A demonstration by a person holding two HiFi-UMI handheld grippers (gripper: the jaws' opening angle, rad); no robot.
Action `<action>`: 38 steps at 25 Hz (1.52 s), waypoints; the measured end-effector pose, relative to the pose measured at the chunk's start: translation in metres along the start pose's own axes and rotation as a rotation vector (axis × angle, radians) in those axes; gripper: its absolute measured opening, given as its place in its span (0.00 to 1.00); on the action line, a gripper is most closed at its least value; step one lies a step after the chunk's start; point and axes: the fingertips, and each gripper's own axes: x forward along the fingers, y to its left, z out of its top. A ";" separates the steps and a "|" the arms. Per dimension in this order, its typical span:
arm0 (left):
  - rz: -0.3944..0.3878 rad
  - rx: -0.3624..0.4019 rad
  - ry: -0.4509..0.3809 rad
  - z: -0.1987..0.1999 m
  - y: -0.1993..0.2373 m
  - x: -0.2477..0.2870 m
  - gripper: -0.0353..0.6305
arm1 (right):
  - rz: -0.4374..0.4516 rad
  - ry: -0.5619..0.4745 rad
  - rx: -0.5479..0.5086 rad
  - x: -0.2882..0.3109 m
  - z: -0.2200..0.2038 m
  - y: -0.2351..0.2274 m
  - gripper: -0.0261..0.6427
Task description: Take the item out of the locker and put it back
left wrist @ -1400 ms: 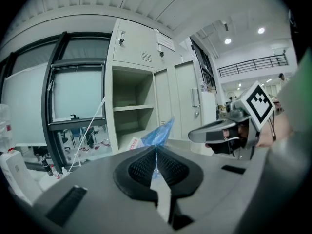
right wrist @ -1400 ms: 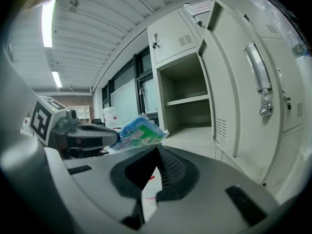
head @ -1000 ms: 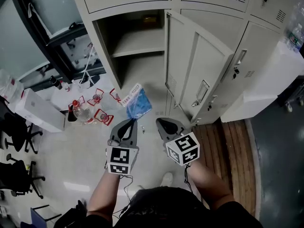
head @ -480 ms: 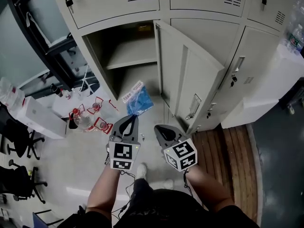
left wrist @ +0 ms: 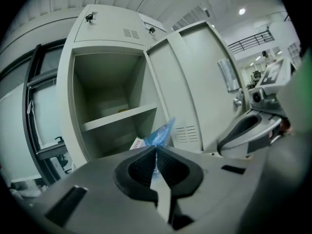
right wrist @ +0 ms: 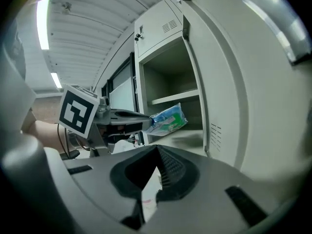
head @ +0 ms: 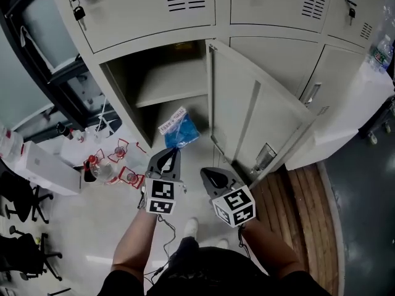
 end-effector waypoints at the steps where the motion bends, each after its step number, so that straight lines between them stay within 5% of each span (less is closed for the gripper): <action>1: -0.008 0.003 0.002 -0.002 0.005 0.007 0.06 | -0.009 0.000 0.001 0.006 0.002 -0.001 0.03; 19: -0.118 0.010 0.063 -0.035 0.051 0.113 0.06 | -0.138 0.009 0.039 0.069 0.016 -0.037 0.03; 38: -0.166 -0.024 0.185 -0.073 0.054 0.153 0.07 | -0.174 0.032 0.060 0.079 0.010 -0.043 0.03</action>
